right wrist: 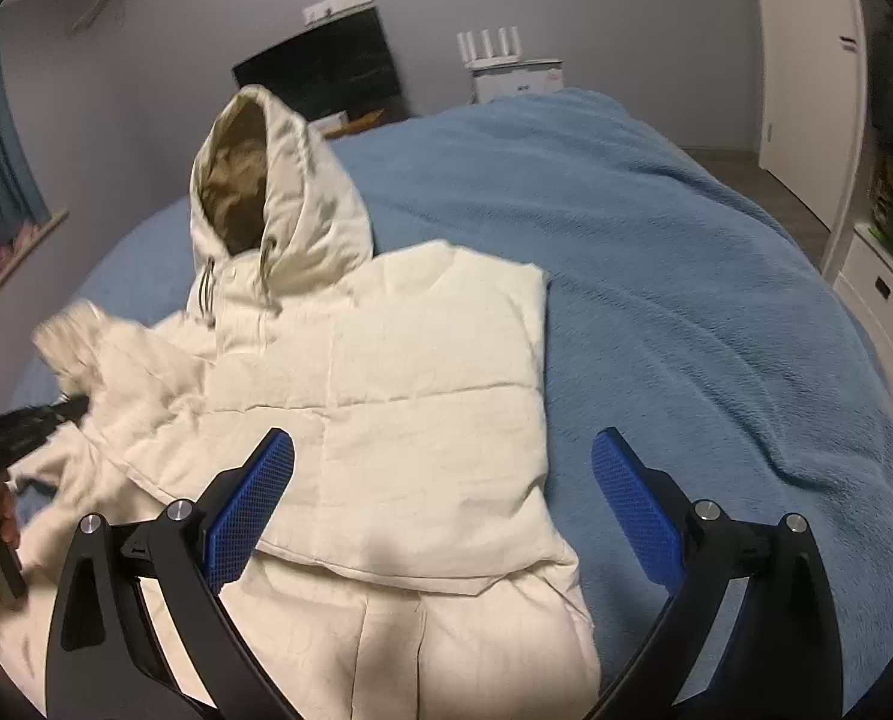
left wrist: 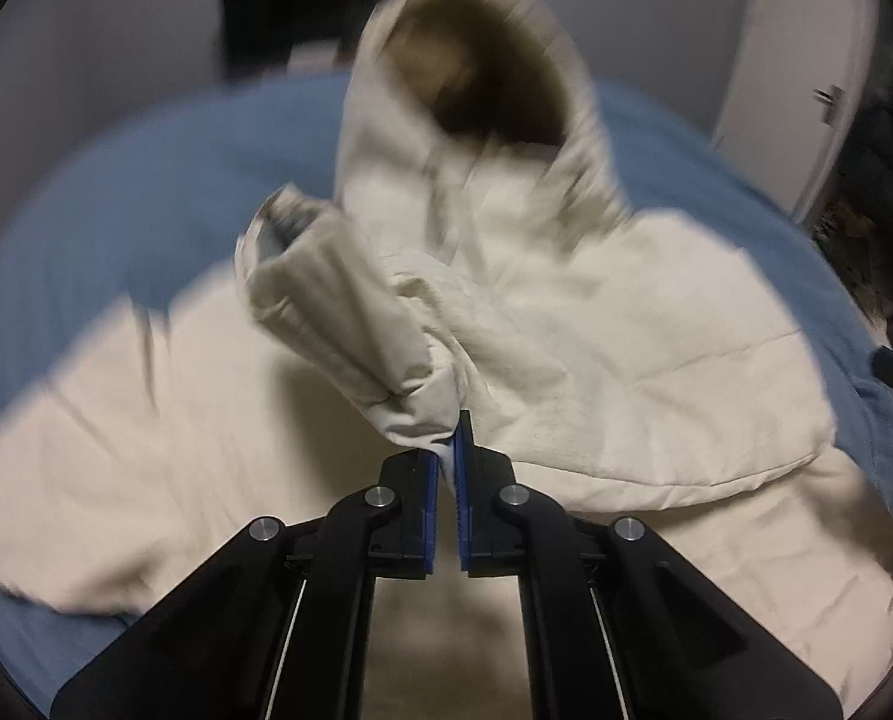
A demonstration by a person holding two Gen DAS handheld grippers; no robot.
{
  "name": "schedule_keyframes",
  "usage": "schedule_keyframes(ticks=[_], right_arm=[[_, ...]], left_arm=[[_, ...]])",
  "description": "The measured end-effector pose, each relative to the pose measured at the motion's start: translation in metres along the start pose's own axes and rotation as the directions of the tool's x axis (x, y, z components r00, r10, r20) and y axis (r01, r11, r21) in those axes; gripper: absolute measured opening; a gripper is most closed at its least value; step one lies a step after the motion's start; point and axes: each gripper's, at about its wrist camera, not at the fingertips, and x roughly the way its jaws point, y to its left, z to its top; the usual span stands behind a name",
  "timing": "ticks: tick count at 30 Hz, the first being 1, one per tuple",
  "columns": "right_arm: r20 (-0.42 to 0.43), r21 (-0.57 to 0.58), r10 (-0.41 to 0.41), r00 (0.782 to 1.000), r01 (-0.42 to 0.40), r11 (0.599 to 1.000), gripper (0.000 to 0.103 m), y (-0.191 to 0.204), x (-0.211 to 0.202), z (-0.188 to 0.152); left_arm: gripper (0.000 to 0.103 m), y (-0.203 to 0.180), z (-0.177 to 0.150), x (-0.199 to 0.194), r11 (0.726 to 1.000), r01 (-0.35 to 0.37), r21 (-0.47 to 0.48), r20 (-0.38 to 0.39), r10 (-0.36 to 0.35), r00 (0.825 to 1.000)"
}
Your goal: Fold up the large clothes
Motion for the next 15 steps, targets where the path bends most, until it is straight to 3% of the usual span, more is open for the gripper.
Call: schedule_keyframes(ticks=[3,8,10,12,15], right_arm=[[-0.037,-0.026,-0.006,0.999,0.005,1.000,0.095,0.004,0.010,-0.006],[-0.083,-0.016,-0.003,0.997,0.002,1.000,0.095,0.002,0.021,-0.011],[-0.095,-0.007,-0.001,0.996,0.000,1.000,0.095,0.000,0.024,-0.013],[-0.106,-0.001,-0.003,0.994,0.003,1.000,0.095,-0.002,0.026,-0.015],[-0.116,0.001,0.000,0.993,0.000,1.000,0.095,-0.001,0.027,-0.017]], left_arm=[[0.006,0.022,-0.013,0.034,0.993,0.044,-0.112,-0.129,-0.059,0.990],[0.011,0.019,-0.016,0.036,0.995,0.039,-0.097,-0.140,-0.052,0.989],[0.026,0.017,-0.019,0.030,0.995,0.018,-0.099,-0.145,-0.033,0.989],[0.078,0.020,-0.022,0.021,0.993,-0.002,-0.120,-0.129,-0.014,0.992],[0.079,0.036,-0.021,0.001,0.988,-0.006,-0.152,-0.063,-0.003,0.998]])
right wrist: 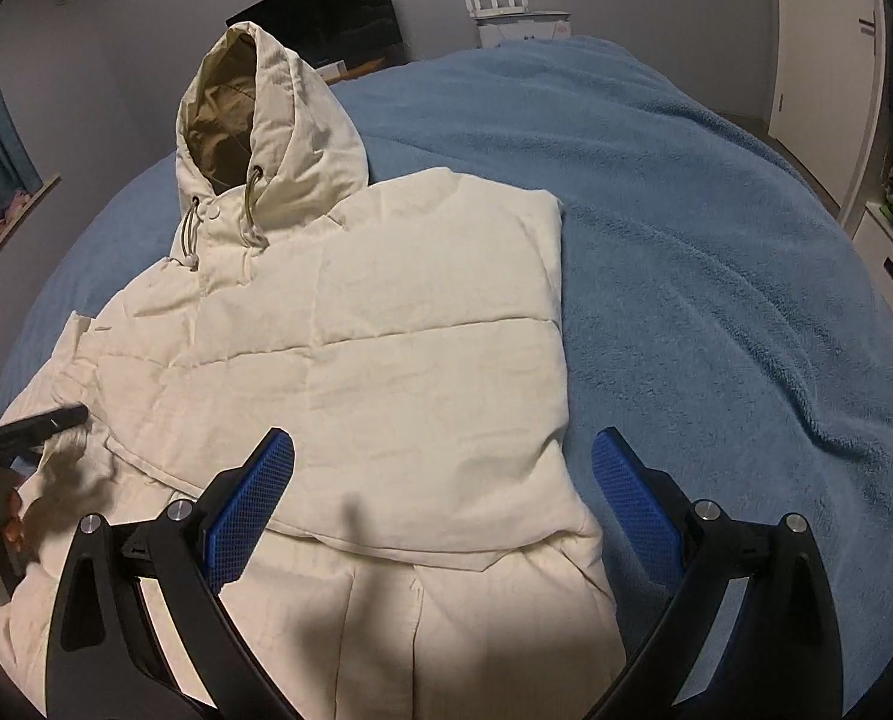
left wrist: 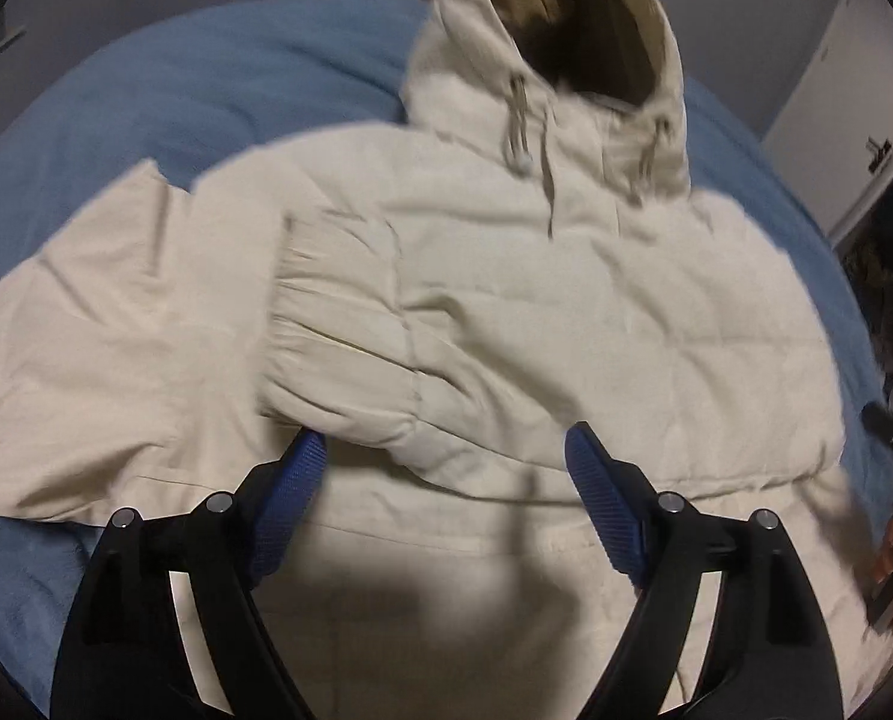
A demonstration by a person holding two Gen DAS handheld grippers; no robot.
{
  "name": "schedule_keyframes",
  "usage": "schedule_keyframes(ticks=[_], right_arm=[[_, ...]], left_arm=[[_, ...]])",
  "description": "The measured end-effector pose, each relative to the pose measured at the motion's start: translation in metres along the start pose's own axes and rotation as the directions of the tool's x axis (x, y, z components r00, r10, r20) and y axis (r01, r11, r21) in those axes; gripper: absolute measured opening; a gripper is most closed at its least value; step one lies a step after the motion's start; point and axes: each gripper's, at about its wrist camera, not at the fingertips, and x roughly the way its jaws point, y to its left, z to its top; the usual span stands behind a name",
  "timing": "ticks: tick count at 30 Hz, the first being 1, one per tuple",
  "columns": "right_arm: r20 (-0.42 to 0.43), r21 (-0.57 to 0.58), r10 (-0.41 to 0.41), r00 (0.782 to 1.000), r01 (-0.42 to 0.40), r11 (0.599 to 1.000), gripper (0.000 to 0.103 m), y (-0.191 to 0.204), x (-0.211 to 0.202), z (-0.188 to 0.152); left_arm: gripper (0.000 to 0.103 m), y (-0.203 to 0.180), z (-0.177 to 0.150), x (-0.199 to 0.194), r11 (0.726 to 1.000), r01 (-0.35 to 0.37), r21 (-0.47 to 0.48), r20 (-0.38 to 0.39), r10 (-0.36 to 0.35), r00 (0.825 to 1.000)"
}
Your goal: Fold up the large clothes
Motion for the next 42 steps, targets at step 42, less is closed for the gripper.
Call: schedule_keyframes(ticks=[42], right_arm=[[0.126,-0.034,-0.040,0.991,0.044,0.998,0.096,0.018,0.023,-0.009]], left_arm=[[0.096,-0.007,0.007,-0.003,0.995,-0.072,0.073,0.172,0.058,0.983]])
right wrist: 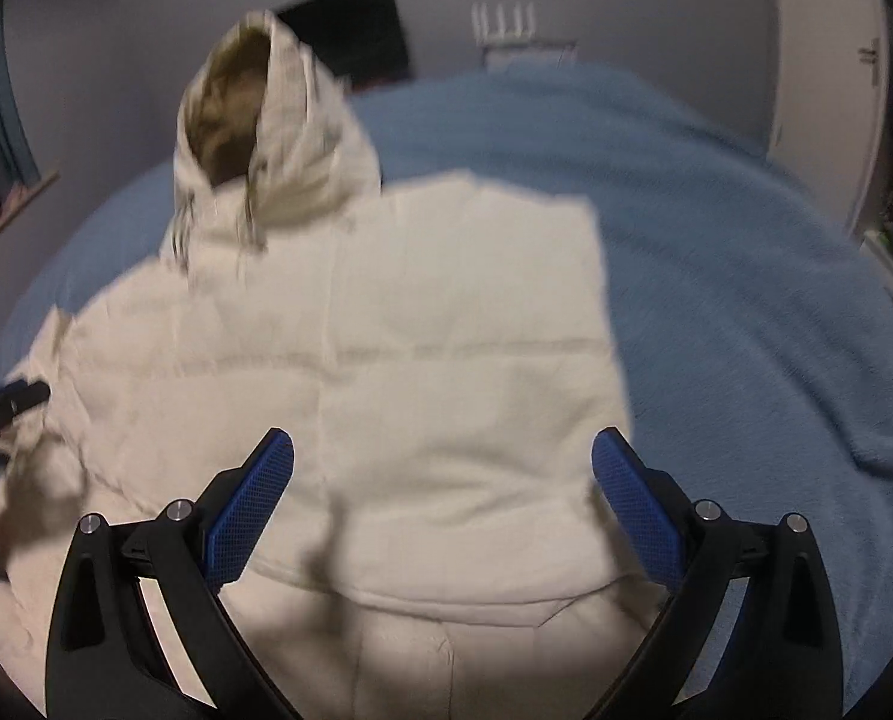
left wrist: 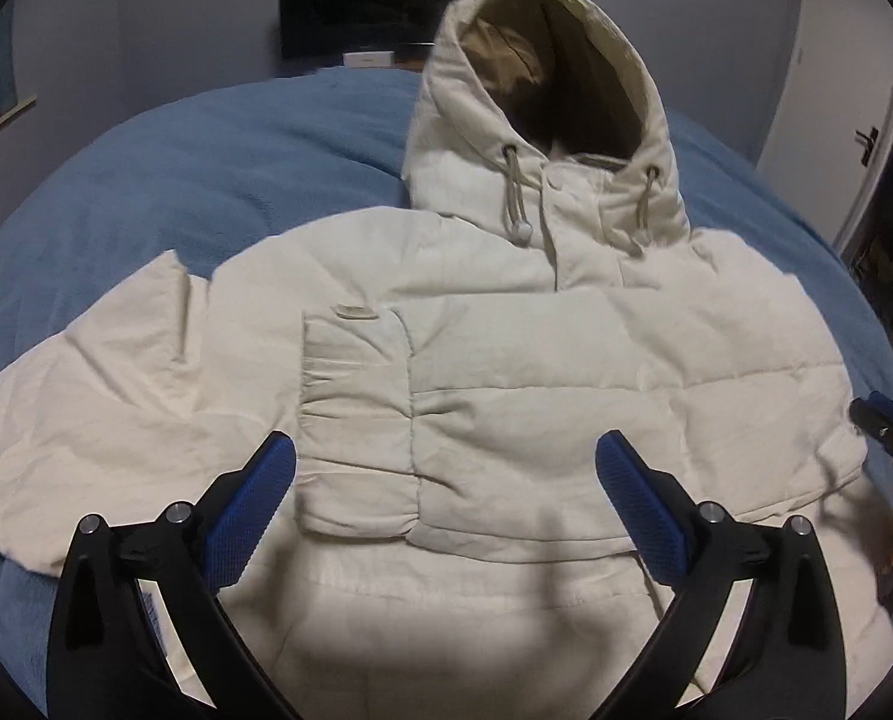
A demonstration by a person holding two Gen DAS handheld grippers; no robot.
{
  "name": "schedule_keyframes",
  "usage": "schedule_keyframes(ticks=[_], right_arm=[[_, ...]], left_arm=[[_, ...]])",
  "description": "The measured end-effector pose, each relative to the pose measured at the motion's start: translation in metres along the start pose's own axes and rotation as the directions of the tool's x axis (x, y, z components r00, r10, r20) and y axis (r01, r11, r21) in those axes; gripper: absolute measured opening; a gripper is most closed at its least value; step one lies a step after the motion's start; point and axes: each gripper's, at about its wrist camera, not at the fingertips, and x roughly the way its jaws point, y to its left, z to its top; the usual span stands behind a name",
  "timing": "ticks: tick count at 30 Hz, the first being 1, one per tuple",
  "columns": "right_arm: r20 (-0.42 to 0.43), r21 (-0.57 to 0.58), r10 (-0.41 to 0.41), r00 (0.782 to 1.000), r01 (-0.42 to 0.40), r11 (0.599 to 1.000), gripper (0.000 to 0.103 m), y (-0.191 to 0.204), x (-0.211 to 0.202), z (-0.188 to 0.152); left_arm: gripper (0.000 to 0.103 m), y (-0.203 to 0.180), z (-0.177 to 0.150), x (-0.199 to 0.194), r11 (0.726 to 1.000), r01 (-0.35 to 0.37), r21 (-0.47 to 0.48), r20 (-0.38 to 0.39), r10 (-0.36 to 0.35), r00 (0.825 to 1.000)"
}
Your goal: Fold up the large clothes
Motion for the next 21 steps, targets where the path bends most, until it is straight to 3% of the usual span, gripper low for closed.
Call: schedule_keyframes(ticks=[6,9,14,17,21], right_arm=[[0.177,-0.134,-0.077,0.981,0.102,0.986,0.096,0.026,-0.043,0.006],[0.232,-0.178,-0.072,0.970,0.115,0.977,0.096,0.038,-0.066,0.009],[0.177,-0.148,0.010,0.984,0.017,0.989,0.096,0.068,-0.100,0.022],[0.132,-0.161,0.113,0.985,-0.091,0.983,0.096,0.096,-0.110,0.026],[0.046,-0.154,0.179,0.983,-0.170,0.973,0.096,0.123,-0.095,0.020]], left_arm=[[0.096,0.017,0.004,-0.012,0.995,-0.065,-0.075,-0.015,0.064,0.998],[0.096,0.038,0.008,-0.022,0.985,-0.115,-0.127,-0.012,0.114,0.993],[0.096,0.080,0.014,-0.053,0.950,-0.271,-0.158,0.011,0.276,0.961],[0.096,0.110,0.013,-0.068,0.921,-0.347,-0.176,0.033,0.358,0.933],[0.096,0.164,-0.004,-0.070,0.874,-0.388,-0.292,-0.048,0.392,0.919]])
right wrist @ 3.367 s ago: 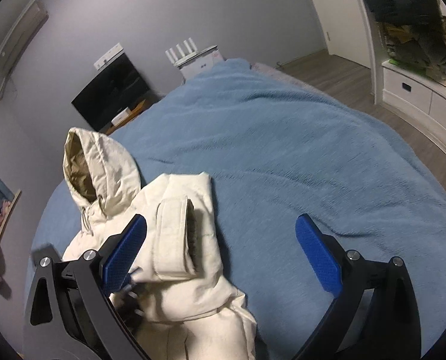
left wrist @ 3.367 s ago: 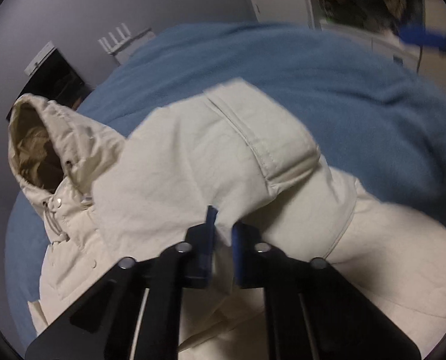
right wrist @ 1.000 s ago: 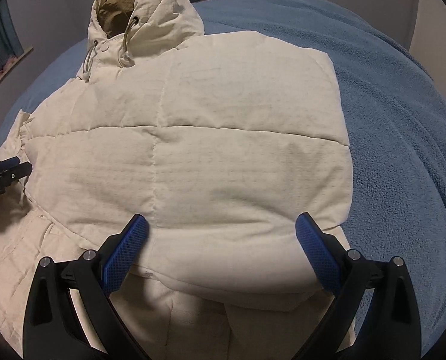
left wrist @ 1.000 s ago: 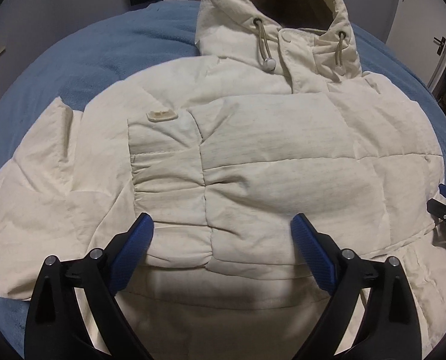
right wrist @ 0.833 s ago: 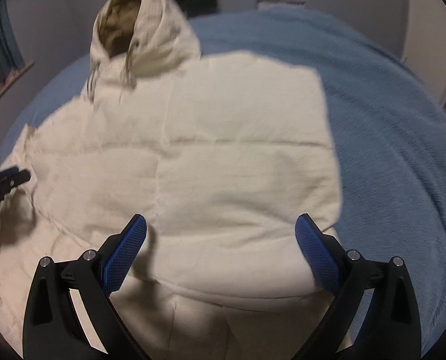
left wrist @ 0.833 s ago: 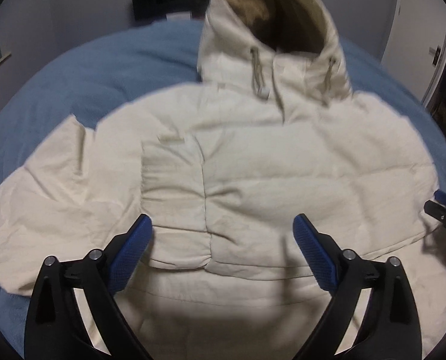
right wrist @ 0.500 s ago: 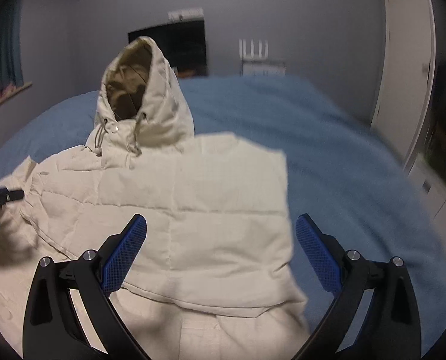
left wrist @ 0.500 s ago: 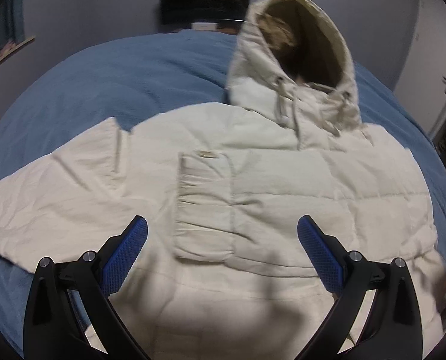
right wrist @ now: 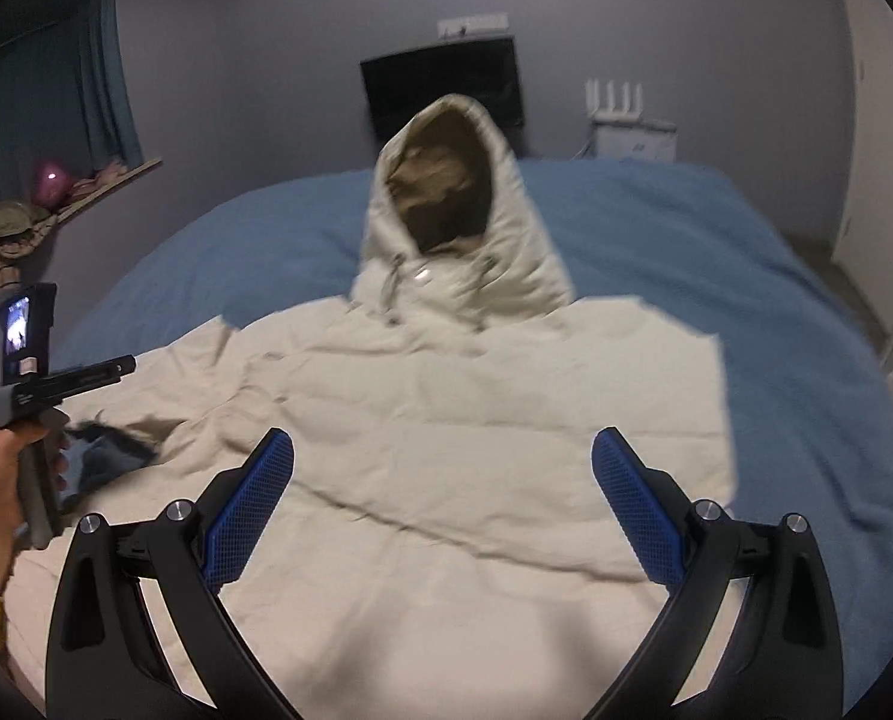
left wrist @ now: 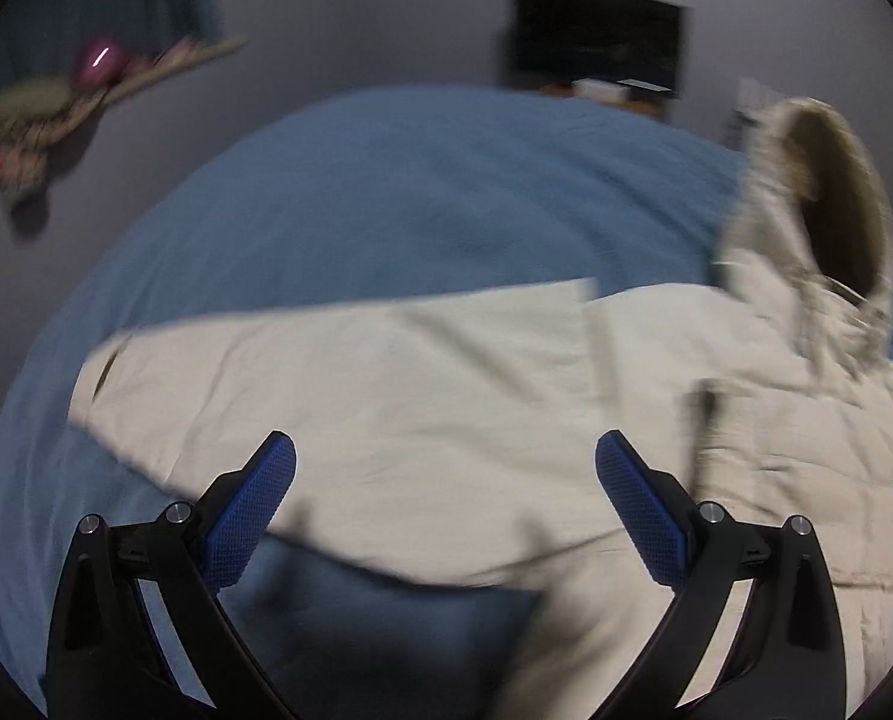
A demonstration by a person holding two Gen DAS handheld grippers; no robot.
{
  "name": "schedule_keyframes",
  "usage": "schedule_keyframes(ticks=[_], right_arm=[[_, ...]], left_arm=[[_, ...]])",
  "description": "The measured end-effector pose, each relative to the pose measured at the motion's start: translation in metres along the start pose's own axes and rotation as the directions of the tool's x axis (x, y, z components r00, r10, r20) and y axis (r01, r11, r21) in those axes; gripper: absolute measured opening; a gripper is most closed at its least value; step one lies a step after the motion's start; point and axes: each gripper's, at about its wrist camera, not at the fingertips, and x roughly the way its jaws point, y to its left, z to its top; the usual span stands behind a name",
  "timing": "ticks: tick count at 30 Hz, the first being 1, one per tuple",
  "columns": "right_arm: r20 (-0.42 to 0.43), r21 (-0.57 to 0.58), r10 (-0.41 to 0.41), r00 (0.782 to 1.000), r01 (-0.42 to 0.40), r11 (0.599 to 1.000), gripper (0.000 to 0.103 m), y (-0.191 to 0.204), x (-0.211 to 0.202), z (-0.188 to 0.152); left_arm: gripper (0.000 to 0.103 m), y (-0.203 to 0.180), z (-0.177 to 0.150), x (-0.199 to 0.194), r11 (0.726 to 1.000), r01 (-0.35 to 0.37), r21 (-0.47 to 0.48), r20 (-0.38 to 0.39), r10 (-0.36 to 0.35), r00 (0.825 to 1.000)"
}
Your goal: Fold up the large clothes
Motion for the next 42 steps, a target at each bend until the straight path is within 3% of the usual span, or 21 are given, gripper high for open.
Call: schedule_keyframes(ticks=[7,12,16,19,20,21,22,23,25,29,33,37,39,42], right_arm=[[-0.103,-0.028,-0.048,0.994,0.046,0.999,0.096,0.012,0.038,-0.027],[-0.121,-0.035,-0.056,0.991,0.053,0.998,0.096,0.014,0.048,-0.035],[-0.126,-0.031,-0.055,0.991,0.051,0.998,0.096,0.014,0.050,-0.039],[-0.132,-0.023,-0.049,0.990,0.047,0.999,0.096,0.012,0.052,-0.041],[-0.134,-0.022,-0.046,0.990,0.044,0.999,0.096,0.011,0.053,-0.041],[-0.134,-0.021,-0.045,0.990,0.042,0.999,0.096,0.011,0.053,-0.041],[-0.134,-0.023,-0.044,0.990,0.041,0.999,0.096,0.012,0.054,-0.042],[-0.133,-0.026,-0.044,0.990,0.041,0.999,0.096,0.012,0.055,-0.042],[-0.133,-0.031,-0.046,0.990,0.042,0.999,0.096,0.013,0.057,-0.043],[-0.144,-0.042,-0.044,0.989,0.038,0.998,0.096,0.015,0.060,-0.045],[-0.143,-0.046,-0.044,0.989,0.038,0.998,0.096,0.015,0.060,-0.047],[-0.125,-0.051,-0.085,0.989,0.080,0.996,0.095,0.011,0.058,-0.044],[-0.107,-0.062,-0.135,0.985,0.129,0.990,0.095,0.007,0.056,-0.040],[-0.088,-0.052,-0.168,0.982,0.164,0.985,0.095,-0.005,0.055,-0.031]], left_arm=[[0.096,0.071,-0.013,0.044,0.968,-0.016,-0.250,-0.161,-0.025,0.987],[0.096,0.096,-0.017,0.064,0.935,-0.032,-0.353,-0.176,-0.032,0.984],[0.096,0.129,-0.024,0.079,0.880,-0.036,-0.474,-0.148,-0.039,0.988],[0.087,0.156,-0.031,0.081,0.817,-0.028,-0.577,-0.086,-0.026,0.996],[0.080,0.163,-0.034,0.079,0.805,-0.034,-0.592,-0.068,-0.008,0.998],[0.066,0.169,-0.035,0.077,0.799,-0.042,-0.599,-0.049,0.015,0.999],[0.058,0.170,-0.036,0.075,0.800,-0.046,-0.598,-0.039,0.028,0.999],[0.041,0.171,-0.036,0.071,0.802,-0.058,-0.594,-0.033,0.047,0.998],[0.016,0.171,-0.031,0.062,0.812,-0.080,-0.578,-0.005,0.095,0.995],[0.013,0.166,-0.020,0.028,0.836,-0.049,-0.547,0.110,0.130,0.985],[0.010,0.141,-0.001,-0.014,0.887,0.024,-0.461,0.257,0.108,0.960],[0.010,0.092,0.014,-0.061,0.957,0.076,-0.280,0.403,0.045,0.914],[0.009,0.059,0.022,-0.082,0.980,0.105,-0.170,0.453,-0.017,0.891],[0.009,0.013,0.035,-0.098,0.992,0.124,-0.014,0.495,-0.101,0.863]])
